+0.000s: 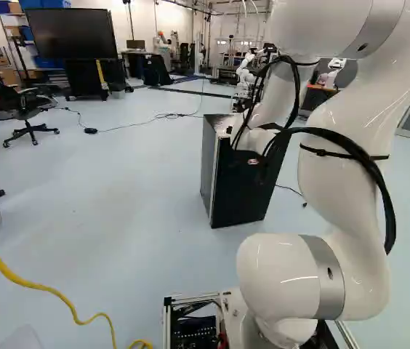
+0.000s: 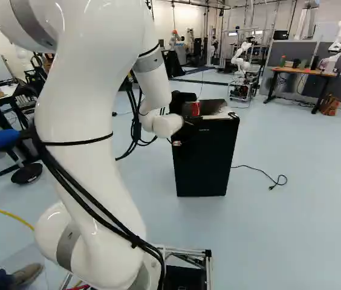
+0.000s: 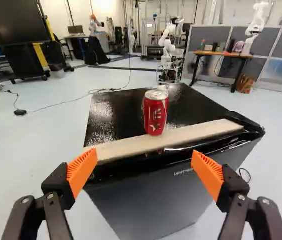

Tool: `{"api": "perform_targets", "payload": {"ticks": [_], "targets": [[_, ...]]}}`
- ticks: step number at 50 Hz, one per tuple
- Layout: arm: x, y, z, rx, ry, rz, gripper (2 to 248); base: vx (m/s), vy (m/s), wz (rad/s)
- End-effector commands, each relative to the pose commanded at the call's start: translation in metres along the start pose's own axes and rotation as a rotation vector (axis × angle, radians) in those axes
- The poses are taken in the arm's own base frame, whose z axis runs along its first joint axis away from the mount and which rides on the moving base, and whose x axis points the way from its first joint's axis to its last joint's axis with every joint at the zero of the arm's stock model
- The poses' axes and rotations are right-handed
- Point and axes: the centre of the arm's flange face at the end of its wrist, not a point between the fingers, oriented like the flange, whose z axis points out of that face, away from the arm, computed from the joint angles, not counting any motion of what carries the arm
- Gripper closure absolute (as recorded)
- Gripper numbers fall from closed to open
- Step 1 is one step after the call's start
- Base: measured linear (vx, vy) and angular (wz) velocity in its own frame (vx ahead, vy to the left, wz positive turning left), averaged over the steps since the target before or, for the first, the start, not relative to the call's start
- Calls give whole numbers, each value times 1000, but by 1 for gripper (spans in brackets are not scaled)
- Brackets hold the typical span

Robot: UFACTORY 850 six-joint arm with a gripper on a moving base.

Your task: Grab a drink from the fridge

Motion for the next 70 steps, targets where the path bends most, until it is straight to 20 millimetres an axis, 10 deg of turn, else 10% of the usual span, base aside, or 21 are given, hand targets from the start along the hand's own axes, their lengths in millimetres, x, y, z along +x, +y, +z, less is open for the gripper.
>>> {"api": "perform_targets", "payload": {"ticks": [70], "targets": [[14, 11, 139, -9, 115, -1, 3, 0, 0, 0]]}}
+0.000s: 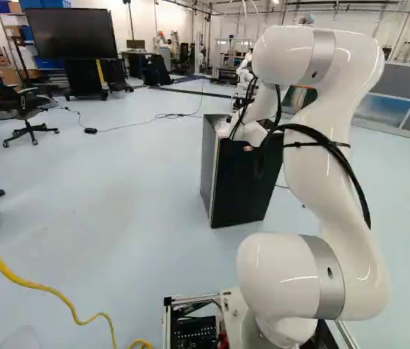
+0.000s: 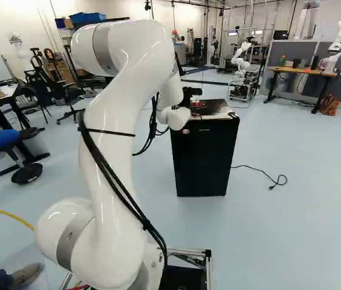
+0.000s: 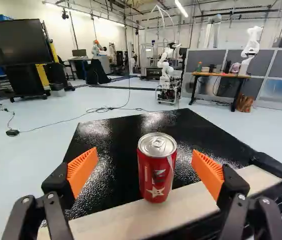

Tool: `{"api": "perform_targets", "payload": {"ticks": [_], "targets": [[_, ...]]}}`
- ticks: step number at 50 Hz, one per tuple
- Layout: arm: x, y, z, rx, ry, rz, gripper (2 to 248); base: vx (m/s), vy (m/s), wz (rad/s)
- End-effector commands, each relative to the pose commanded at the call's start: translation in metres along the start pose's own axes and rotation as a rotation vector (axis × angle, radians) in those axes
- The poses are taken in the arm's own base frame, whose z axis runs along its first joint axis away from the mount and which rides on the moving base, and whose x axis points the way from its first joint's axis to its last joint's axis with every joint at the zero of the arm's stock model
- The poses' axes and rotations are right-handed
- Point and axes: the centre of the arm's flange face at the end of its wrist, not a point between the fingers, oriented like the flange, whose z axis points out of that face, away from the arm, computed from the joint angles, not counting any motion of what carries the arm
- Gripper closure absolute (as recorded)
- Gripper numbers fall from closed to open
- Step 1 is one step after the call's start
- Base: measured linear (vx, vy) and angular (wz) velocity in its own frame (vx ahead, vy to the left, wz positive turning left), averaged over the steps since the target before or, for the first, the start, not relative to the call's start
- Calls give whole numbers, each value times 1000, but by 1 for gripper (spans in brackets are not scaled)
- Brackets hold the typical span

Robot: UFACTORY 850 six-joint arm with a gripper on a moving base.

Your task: Grab a drink from the fridge

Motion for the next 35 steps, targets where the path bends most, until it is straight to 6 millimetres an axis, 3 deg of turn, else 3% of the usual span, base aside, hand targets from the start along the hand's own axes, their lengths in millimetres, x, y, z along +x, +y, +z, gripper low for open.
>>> {"api": "perform_targets", "payload": {"ticks": [16, 17, 21, 22, 27, 28, 32, 33, 35], "targets": [[-1, 1, 8, -1, 6, 0, 9, 0, 0, 0], [-1, 1, 8, -1, 7, 0, 46, 0, 0, 0], [-1, 1, 8, -1, 7, 0, 46, 0, 0, 0], [-1, 1, 8, -1, 7, 0, 85, 0, 0, 0], [-1, 1, 8, -1, 7, 0, 85, 0, 0, 0], [-1, 1, 8, -1, 7, 0, 123, 0, 0, 0], [-1, 1, 8, -1, 7, 0, 123, 0, 0, 0], [-1, 1, 8, -1, 7, 0, 151, 0, 0, 0], [0, 1, 8, -1, 7, 0, 151, 0, 0, 0]]}}
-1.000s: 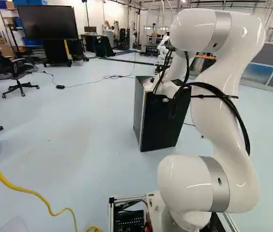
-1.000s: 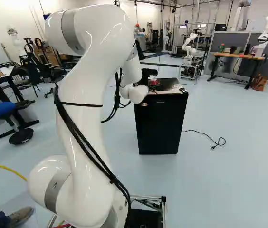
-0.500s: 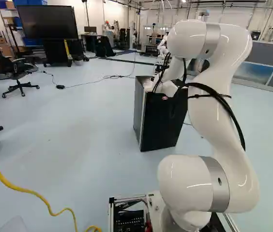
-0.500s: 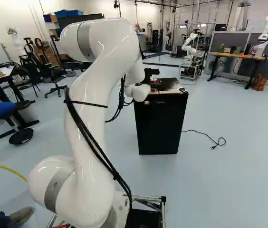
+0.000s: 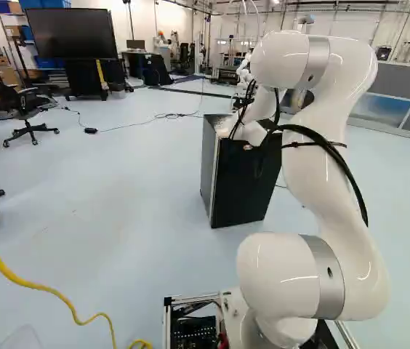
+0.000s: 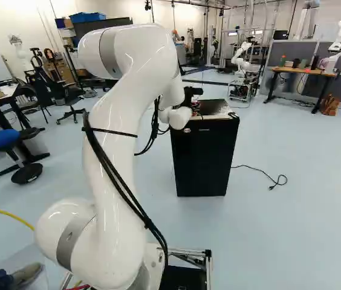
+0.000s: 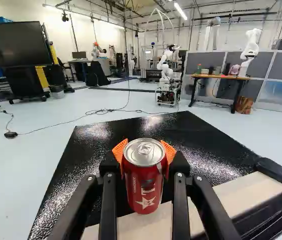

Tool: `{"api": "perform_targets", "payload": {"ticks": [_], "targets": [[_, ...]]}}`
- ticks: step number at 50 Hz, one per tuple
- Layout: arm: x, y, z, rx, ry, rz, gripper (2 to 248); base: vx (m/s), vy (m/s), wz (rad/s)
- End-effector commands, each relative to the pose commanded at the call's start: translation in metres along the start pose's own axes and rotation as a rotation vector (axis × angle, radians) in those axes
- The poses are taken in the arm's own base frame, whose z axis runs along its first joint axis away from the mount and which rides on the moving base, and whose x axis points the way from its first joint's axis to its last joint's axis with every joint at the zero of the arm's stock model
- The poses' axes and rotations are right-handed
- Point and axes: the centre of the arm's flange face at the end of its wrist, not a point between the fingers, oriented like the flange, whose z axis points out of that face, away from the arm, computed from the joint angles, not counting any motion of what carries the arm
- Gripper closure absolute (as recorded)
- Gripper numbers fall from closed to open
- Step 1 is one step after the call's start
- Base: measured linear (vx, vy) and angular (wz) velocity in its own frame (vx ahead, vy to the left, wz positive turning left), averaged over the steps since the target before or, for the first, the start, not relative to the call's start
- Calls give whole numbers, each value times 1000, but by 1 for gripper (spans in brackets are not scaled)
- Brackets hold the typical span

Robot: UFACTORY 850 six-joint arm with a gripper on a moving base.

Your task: Grab a drink from the fridge

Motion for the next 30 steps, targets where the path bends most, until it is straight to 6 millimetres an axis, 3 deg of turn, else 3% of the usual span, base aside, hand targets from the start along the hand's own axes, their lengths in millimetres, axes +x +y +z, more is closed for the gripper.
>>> {"api": "perform_targets", "payload": {"ticks": [30], "targets": [[31, 0, -4, 0, 47, -1, 151, 0, 0, 0]]}}
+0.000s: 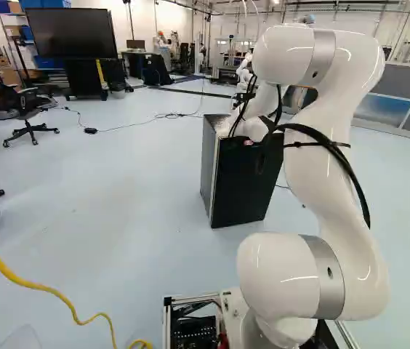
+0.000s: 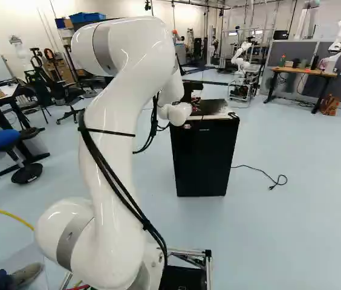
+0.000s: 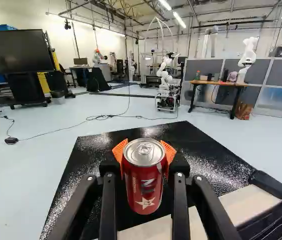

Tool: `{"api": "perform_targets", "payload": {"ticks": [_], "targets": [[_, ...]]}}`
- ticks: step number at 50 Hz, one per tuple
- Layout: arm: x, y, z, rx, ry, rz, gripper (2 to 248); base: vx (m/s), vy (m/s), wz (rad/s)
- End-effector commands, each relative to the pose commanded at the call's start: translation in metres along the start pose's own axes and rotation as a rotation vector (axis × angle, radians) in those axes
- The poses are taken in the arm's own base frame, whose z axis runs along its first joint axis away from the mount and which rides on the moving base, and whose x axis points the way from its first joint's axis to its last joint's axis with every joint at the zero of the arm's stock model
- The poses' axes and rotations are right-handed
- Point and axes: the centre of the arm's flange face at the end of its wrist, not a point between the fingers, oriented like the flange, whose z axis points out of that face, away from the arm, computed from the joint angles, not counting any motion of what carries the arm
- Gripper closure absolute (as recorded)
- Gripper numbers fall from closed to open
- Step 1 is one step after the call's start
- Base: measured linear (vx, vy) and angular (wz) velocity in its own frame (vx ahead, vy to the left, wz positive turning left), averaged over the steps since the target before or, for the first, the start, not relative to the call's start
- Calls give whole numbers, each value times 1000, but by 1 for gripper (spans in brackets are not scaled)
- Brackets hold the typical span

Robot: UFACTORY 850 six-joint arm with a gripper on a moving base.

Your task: Grab a drink from the fridge

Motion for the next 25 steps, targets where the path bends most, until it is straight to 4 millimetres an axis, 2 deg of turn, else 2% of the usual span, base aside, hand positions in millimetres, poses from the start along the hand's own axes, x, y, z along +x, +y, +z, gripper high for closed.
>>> {"api": "perform_targets", "payload": {"ticks": [13, 25], "targets": [[14, 0, -1, 0, 22, -1, 151, 0, 0, 0], [16, 0, -2, 1, 25, -1, 151, 0, 0, 0]]}}
